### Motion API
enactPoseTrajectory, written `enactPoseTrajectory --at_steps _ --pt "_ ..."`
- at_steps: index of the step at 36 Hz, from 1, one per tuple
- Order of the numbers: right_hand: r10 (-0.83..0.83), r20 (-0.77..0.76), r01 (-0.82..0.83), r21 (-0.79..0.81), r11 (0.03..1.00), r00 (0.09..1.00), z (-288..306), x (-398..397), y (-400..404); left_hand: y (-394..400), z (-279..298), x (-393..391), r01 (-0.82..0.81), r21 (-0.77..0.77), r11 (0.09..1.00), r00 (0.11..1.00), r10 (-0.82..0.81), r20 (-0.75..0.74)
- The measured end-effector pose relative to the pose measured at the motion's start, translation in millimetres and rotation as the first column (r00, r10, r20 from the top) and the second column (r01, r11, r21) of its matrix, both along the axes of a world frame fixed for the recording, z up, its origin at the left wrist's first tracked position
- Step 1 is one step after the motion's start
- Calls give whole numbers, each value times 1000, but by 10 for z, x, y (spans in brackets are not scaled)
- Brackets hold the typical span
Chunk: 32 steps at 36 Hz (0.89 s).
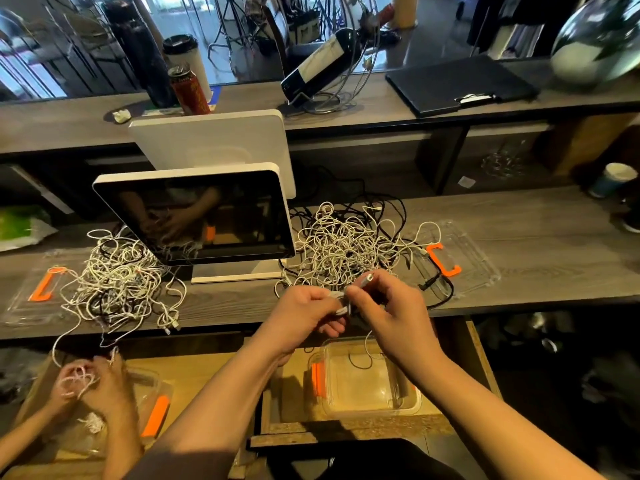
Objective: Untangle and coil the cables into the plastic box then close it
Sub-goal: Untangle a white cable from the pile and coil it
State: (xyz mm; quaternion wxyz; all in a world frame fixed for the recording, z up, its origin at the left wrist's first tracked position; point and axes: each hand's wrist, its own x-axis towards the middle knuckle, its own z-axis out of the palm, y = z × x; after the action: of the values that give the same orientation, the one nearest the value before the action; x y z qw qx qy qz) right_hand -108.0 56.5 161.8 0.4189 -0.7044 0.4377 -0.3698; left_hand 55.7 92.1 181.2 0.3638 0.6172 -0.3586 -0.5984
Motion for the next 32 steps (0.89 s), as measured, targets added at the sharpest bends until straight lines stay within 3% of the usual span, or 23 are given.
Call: enactPoseTrajectory --at_steps 5,9,12,17,21,28,32 --pt "-5 151 -18 155 988 988 68 22 -51 25 6 -15 44 -219 975 974 7 228" --pt "0 219 -52 232 971 976 97 13 -76 24 -36 33 151 -294 944 890 -1 456" --pt "27 193 -74 243 967 981 103 21 -96 22 -42 64 206 -300 931 858 -25 513" --pt "46 -6 -45 102 994 999 29 47 -124 14 9 98 271 -350 897 824 -28 566" --pt "112 45 -119 192 974 993 41 82 -96 -24 40 166 373 -360 855 742 -42 669" --pt "65 2 -64 114 991 998 108 92 -120 -27 52 181 531 -373 761 596 -22 803" --pt "43 116 -63 176 982 992 182 96 -145 -46 18 244 581 -429 692 553 52 832"
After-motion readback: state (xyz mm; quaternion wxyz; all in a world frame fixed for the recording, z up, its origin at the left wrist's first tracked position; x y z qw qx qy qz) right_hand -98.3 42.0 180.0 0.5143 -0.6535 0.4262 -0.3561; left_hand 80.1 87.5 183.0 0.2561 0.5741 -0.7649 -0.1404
